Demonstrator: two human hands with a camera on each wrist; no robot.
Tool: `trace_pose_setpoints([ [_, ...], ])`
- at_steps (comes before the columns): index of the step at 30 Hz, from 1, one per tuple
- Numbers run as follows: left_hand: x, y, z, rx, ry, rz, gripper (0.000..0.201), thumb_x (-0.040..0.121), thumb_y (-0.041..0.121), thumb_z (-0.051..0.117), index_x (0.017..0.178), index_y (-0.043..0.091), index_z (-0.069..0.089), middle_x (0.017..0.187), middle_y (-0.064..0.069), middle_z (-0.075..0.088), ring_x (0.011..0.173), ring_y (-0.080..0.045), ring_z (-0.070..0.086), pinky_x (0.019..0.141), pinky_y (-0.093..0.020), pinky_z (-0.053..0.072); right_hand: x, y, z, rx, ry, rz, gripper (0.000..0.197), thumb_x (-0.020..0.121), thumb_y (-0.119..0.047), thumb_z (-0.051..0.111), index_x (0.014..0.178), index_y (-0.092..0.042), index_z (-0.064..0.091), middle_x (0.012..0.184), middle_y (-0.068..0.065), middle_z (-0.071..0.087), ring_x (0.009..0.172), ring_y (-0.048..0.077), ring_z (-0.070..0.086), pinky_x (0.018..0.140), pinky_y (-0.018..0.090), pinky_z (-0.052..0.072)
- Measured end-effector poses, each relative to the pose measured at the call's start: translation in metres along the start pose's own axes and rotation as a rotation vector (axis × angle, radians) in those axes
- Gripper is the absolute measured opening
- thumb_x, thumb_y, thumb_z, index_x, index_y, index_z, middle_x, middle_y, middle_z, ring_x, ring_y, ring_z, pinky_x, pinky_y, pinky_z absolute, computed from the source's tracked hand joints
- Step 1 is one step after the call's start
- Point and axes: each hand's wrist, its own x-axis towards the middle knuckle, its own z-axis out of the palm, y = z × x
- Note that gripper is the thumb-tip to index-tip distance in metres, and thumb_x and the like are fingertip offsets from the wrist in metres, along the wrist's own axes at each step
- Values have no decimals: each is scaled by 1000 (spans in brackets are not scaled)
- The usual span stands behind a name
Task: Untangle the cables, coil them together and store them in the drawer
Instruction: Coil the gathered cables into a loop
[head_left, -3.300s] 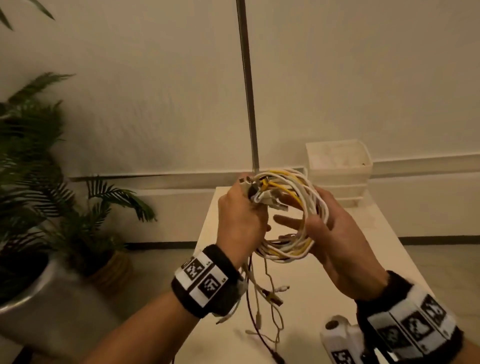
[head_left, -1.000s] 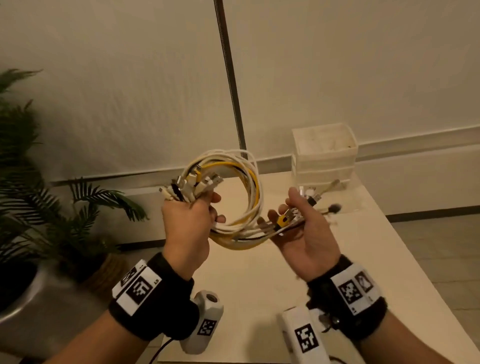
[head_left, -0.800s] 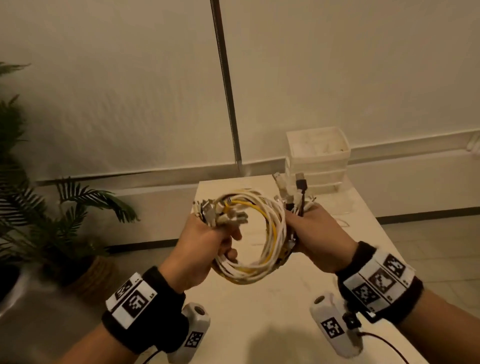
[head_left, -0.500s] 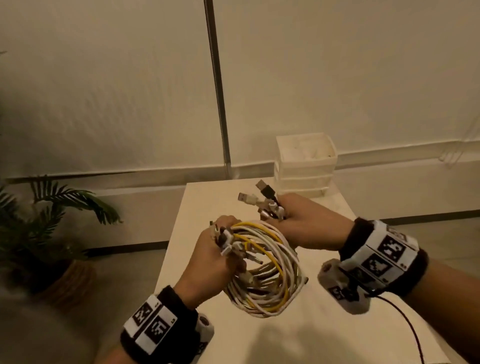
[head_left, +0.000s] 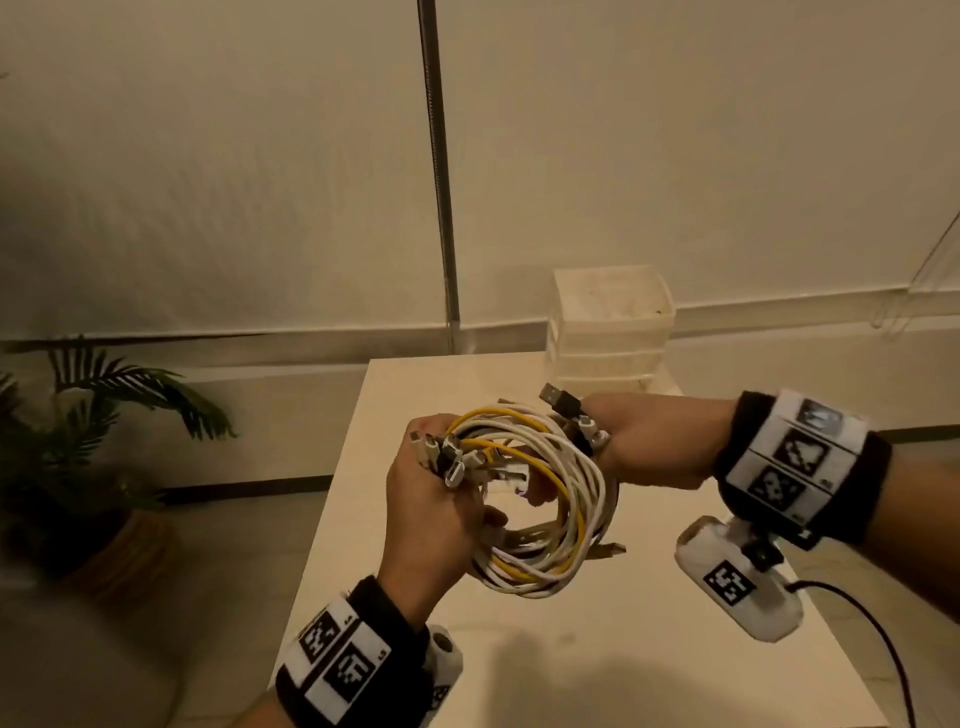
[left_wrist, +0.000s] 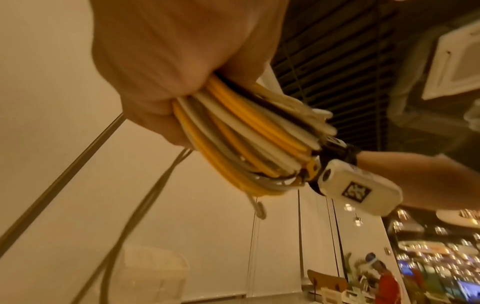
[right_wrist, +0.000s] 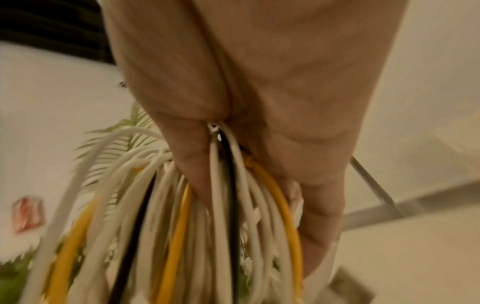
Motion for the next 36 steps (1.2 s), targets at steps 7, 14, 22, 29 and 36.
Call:
trace_pose_setpoints([
  [7, 3, -5, 2, 74, -41, -67, 36, 88, -16, 41, 89, 12, 63, 82, -16, 64, 64, -33, 63, 44, -43, 55, 5, 7, -2, 725, -226, 62, 32, 69, -9, 46, 91, 10, 58, 93, 27, 63, 91, 39, 64, 88, 41, 53],
  [14, 10, -19, 12, 153, 84, -69, 28, 83, -10, 42, 96, 8, 60, 88, -18, 61, 66, -28, 64, 48, -38, 57, 15, -9, 21, 321, 236, 102, 61, 68, -60, 73, 88, -2, 65, 68, 16, 60, 54, 26, 61, 64, 37, 56],
  [22, 12, -16, 7, 275, -5, 115, 49, 76, -6, 69, 118, 15, 57, 103, 11, 62, 91, -6, 64, 80, -20, 54, 16, 1, 14, 328, 51, 131, 30, 78, -14, 67, 91, 12, 60, 60, 16, 61, 49, 23, 61, 63, 35, 57],
  [29, 24, -4, -5, 379, -381, 257, 37, 78, 5, 70, 109, 14, 54, 95, 8, 67, 86, -14, 67, 76, -35, 56, 22, 15, 10, 521, -114, 125, 19, 78, -14, 59, 65, -2, 53, 48, 7, 53, 43, 19, 53, 67, 36, 51],
  [36, 35, 9, -7, 393, -582, 256, 117, 71, 19, 85, 153, 37, 5, 138, 12, 49, 122, 1, 54, 101, -13, 41, 26, 15, 2, 544, -203, 147, 23, 80, -13, 53, 58, -7, 52, 46, 3, 51, 43, 17, 51, 67, 34, 51],
])
